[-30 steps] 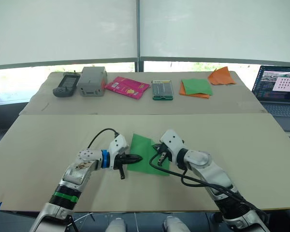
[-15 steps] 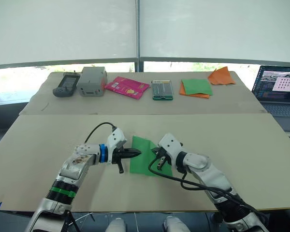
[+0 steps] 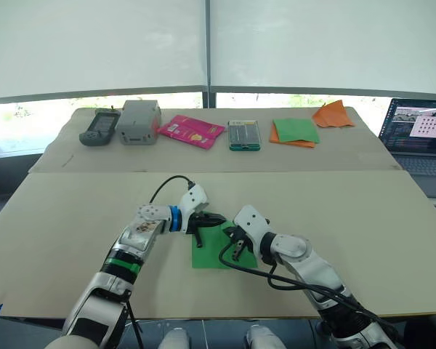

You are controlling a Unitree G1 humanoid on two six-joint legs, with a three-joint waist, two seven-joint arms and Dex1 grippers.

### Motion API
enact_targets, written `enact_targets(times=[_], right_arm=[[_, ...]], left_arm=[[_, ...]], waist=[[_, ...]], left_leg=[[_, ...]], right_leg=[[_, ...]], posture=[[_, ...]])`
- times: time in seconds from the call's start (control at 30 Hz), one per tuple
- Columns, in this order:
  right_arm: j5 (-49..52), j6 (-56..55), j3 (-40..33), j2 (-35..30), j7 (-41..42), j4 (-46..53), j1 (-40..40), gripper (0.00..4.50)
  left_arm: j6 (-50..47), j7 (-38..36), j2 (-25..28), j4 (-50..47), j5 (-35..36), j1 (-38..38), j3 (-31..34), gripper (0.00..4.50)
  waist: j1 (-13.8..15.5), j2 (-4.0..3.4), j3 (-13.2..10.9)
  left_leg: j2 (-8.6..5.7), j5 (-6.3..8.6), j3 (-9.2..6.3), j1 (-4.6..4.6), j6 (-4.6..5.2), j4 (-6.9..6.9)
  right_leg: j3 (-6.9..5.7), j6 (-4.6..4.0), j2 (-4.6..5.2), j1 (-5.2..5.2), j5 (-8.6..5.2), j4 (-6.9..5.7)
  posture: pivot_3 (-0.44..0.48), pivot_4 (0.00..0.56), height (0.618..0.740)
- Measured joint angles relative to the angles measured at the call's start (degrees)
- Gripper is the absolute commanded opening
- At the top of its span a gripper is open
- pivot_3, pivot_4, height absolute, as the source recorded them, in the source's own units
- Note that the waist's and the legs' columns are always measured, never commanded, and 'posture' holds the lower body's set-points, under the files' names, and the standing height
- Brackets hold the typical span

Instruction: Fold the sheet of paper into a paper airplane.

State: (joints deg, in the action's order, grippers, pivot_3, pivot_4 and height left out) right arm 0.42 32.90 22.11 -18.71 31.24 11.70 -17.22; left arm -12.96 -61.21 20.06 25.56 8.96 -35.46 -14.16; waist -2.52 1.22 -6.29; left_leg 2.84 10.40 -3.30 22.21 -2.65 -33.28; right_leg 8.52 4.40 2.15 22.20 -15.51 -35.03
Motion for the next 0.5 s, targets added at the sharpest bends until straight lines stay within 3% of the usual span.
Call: enact_targets(times=[0.5], right_arm=[[-0.28,0.30,0.00,0.16,-0.18,0.21,0.17,0.02]], left_arm=[[6.93,-0.01,-2.42,8.94,-4.78,-2.44,-1.11,0.00]], waist=[[0.07,0.00,0.00]], left_leg=[[0.00,0.00,0.00,0.01,0.00,-0.02]], right_leg=[[0.00,0.02,0.00,-0.02,0.01,-0.01]], posture=[[0.000,0.150,0.740]])
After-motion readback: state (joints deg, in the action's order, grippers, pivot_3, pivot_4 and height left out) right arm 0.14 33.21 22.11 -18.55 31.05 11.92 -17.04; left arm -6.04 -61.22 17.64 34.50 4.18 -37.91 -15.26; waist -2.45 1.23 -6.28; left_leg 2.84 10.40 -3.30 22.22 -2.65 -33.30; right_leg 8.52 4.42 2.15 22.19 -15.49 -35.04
